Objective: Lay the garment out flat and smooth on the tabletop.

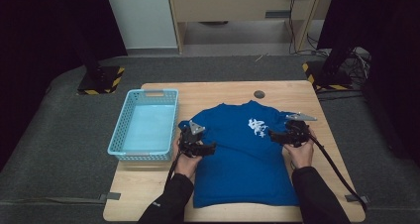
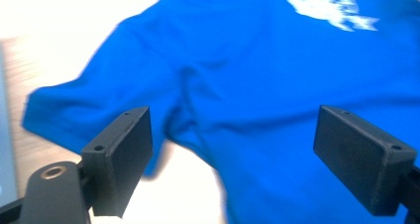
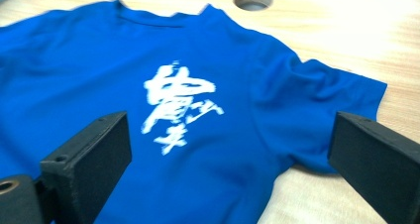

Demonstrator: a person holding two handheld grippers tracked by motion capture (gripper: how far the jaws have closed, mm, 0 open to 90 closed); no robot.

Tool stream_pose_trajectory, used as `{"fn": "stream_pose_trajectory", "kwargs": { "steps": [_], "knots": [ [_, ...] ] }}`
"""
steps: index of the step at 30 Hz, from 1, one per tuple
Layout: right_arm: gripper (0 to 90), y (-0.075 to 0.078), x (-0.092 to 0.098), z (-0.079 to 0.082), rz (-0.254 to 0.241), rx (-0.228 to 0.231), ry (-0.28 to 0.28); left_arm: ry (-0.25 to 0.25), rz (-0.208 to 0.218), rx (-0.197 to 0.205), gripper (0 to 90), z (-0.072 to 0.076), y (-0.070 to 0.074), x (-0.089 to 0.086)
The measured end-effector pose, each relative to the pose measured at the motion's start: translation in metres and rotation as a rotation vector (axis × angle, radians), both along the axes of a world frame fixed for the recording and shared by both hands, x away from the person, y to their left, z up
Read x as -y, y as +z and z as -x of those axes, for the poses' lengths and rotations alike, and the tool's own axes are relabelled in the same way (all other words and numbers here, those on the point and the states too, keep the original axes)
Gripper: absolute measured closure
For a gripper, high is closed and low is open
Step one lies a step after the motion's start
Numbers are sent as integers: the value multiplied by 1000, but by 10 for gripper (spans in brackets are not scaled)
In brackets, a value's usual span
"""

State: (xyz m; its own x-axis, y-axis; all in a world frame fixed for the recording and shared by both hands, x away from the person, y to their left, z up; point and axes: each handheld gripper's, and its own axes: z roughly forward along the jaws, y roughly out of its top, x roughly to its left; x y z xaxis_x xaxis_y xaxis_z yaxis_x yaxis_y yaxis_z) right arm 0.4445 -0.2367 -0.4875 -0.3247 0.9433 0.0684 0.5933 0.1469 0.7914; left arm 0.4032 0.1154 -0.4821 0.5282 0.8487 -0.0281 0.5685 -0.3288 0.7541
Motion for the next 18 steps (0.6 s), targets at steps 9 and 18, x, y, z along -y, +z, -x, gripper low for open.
{"fn": "stream_pose_trajectory", "kwargs": {
  "steps": [9, 18],
  "knots": [
    [9, 3, -4, 46, -57, 22, 104, -89, -1, -26, 96, 45, -5, -11],
    [4, -1, 2, 80, -74, 16, 141, -131, -38, -44, 60, 73, -13, -26]
  ]
}}
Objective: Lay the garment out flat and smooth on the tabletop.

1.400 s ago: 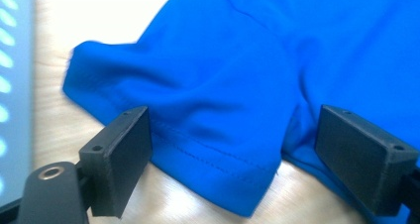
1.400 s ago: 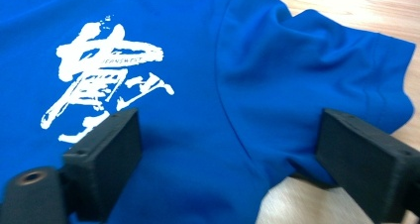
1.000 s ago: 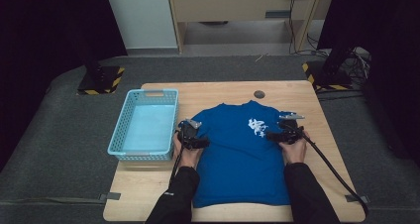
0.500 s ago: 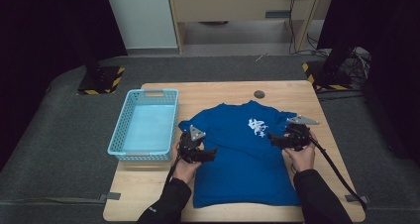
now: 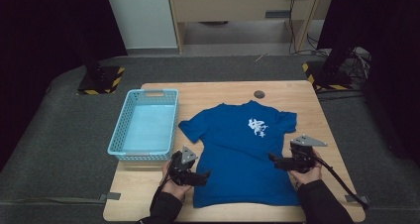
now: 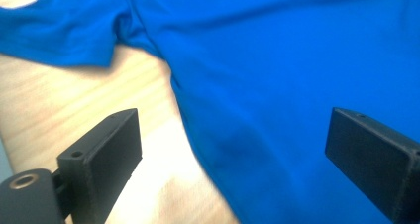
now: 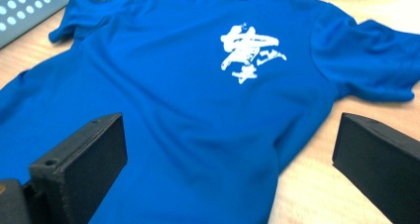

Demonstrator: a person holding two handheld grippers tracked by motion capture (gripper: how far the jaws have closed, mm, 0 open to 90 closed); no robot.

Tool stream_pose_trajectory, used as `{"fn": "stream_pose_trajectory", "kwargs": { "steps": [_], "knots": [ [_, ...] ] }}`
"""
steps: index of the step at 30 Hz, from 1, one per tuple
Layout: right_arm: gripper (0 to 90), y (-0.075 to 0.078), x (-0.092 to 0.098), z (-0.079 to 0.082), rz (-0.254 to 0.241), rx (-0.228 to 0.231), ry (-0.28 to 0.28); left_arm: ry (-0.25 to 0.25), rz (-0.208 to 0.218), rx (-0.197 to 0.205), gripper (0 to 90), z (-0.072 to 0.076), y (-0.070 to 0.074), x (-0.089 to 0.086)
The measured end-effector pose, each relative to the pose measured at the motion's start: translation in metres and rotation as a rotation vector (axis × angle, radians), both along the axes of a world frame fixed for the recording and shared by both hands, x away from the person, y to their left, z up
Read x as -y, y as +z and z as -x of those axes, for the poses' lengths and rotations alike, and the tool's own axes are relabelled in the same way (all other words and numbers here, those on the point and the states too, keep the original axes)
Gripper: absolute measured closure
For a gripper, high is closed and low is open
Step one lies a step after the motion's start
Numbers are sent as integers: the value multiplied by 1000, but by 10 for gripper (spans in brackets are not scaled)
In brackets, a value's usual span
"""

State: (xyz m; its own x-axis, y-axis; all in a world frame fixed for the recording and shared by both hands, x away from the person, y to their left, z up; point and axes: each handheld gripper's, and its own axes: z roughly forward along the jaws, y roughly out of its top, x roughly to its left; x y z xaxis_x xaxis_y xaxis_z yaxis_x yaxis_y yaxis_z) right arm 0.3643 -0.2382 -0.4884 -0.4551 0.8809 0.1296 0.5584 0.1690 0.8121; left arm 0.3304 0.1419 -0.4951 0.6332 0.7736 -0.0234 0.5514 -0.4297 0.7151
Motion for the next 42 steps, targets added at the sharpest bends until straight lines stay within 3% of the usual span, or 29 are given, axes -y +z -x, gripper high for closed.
{"fn": "stream_pose_trajectory", "kwargs": {
  "steps": [3, 9, 18, 21, 31, 38, 42],
  "knots": [
    [4, -2, 4, 7, 6, -12, 14, -10, -33, 9, 52, 5, 0, -5],
    [4, -2, 6, 17, 79, -10, 37, 7, -37, -21, 48, 12, -4, -23],
    [4, -7, 24, 24, 50, -47, 7, 51, -69, -61, 35, 22, -9, -51],
    [3, -11, 32, 26, 68, -66, -5, 75, -70, -72, 35, 23, -10, -61],
    [4, -24, 60, 22, 62, -80, -38, 119, -107, -89, 34, 19, -16, -88],
    [4, -34, 70, 18, 104, -111, -33, 153, -120, -109, 30, 17, -22, -106],
    [4, -38, 81, 17, 119, -118, -62, 177, -120, -110, 30, 15, -25, -112]
  ]
}}
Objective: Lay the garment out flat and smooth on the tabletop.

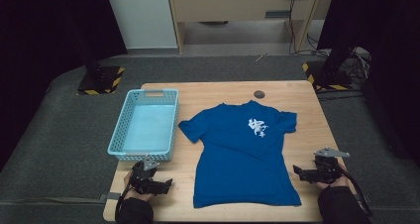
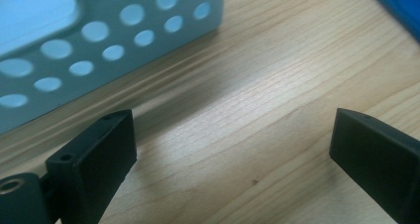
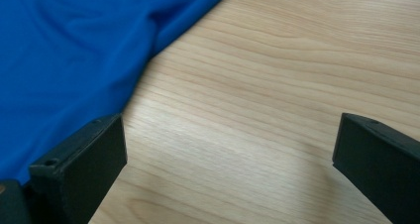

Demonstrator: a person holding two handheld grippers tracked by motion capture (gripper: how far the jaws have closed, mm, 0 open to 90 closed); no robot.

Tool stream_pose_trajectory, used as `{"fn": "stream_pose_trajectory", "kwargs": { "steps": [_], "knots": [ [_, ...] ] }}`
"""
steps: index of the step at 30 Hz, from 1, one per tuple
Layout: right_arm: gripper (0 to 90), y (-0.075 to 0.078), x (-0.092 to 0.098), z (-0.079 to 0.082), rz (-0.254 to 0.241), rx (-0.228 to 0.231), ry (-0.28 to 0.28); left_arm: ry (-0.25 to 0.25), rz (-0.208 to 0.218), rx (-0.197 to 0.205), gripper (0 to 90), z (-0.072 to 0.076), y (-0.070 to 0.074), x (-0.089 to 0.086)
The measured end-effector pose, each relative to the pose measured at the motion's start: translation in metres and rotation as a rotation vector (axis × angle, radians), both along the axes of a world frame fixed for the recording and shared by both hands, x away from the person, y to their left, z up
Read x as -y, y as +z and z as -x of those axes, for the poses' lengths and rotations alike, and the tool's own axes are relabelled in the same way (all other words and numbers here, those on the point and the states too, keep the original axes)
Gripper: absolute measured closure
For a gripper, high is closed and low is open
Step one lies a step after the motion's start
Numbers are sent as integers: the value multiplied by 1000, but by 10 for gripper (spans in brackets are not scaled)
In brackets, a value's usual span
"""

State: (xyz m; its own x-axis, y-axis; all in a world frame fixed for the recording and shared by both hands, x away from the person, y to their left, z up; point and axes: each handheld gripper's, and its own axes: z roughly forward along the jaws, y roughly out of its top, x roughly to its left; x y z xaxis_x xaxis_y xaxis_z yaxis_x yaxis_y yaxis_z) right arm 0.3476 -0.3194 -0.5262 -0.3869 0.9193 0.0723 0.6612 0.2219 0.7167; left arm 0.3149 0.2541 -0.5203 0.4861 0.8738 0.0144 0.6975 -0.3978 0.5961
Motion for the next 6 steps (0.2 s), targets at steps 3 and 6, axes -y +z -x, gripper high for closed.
{"fn": "stream_pose_trajectory", "kwargs": {
  "steps": [3, 6],
  "knots": [
    [4, -2, 8, -2, 19, 3, -13, 4, -5, -4, 28, -1, -2, -1],
    [4, -5, 11, -3, 36, -6, -16, 9, 13, -5, 13, -3, -4, -3]
  ]
}}
